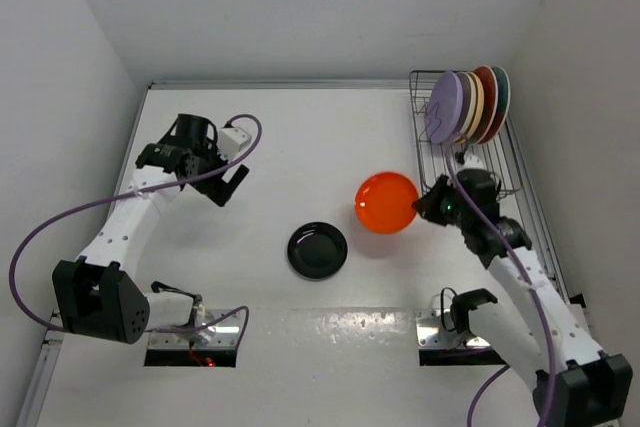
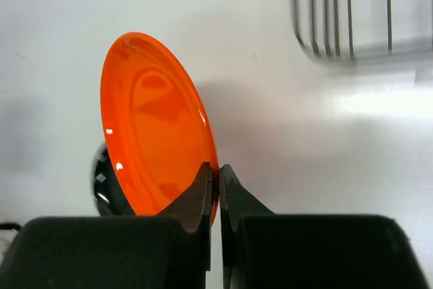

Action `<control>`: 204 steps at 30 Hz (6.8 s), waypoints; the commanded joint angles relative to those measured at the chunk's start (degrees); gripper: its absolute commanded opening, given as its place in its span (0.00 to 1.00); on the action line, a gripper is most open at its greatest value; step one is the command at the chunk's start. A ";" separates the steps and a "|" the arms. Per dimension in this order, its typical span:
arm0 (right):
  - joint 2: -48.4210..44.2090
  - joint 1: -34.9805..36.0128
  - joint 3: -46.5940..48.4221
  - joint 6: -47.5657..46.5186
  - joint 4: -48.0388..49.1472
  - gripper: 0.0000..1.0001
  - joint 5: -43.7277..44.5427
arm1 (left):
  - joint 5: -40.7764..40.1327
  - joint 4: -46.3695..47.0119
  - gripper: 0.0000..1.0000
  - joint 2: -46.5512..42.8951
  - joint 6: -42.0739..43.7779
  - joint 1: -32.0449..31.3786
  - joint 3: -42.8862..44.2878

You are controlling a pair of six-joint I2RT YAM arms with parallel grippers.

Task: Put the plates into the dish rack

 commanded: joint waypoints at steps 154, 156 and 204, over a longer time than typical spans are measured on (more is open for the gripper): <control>65.97 4.56 50.04 -42.90 34.62 0.31 59.02 | -1.26 1.15 1.00 27.93 4.02 10.27 24.15; 64.92 4.82 49.78 -43.08 34.53 0.44 58.57 | -0.74 1.15 1.00 27.93 4.02 10.27 24.15; -21.22 -20.93 -11.22 -0.28 -9.58 1.00 -4.44 | 0.49 5.37 1.00 -2.22 -1.95 2.71 -12.41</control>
